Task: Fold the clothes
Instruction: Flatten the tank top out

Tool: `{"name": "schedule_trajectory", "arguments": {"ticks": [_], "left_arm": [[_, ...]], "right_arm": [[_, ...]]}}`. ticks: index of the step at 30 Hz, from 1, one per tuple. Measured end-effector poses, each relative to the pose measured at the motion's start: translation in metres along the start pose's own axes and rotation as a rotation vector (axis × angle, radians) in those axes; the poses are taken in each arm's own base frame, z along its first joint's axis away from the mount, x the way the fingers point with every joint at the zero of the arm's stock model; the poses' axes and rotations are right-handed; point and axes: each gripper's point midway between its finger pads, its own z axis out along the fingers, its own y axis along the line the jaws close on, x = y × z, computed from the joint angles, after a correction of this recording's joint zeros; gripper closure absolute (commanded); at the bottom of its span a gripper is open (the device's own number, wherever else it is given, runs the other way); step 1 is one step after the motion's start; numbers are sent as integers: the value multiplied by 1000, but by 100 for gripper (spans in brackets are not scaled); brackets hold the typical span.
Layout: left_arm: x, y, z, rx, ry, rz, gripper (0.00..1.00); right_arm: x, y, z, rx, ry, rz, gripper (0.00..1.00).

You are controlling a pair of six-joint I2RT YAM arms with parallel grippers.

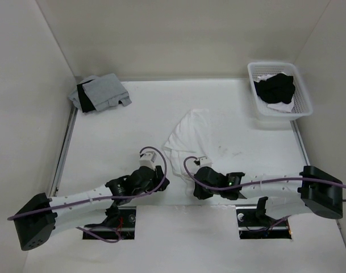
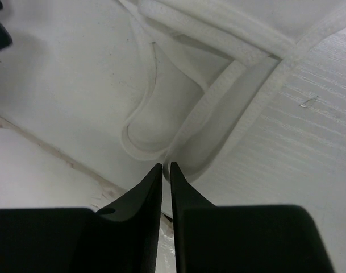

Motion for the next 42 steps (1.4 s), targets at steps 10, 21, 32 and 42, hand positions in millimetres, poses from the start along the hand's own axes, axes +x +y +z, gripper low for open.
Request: {"name": "schedule_trajectory", "arguments": {"ticks": [10,21,32,42], "left_arm": [[31,-21,-2,39,72,27,50],[49,-68,16,75,105,27,47],[61,-88,29,-25,123,59,61],[64,-92,40,-140,125,92,84]], "right_arm": [[7,1,0,-14,32,-17,96],[-56,10,-64,-268,-280,119,98],[-71,1,-73,-305,-364,166,98],[-100,2,-90,-352,-486,179,97]]}}
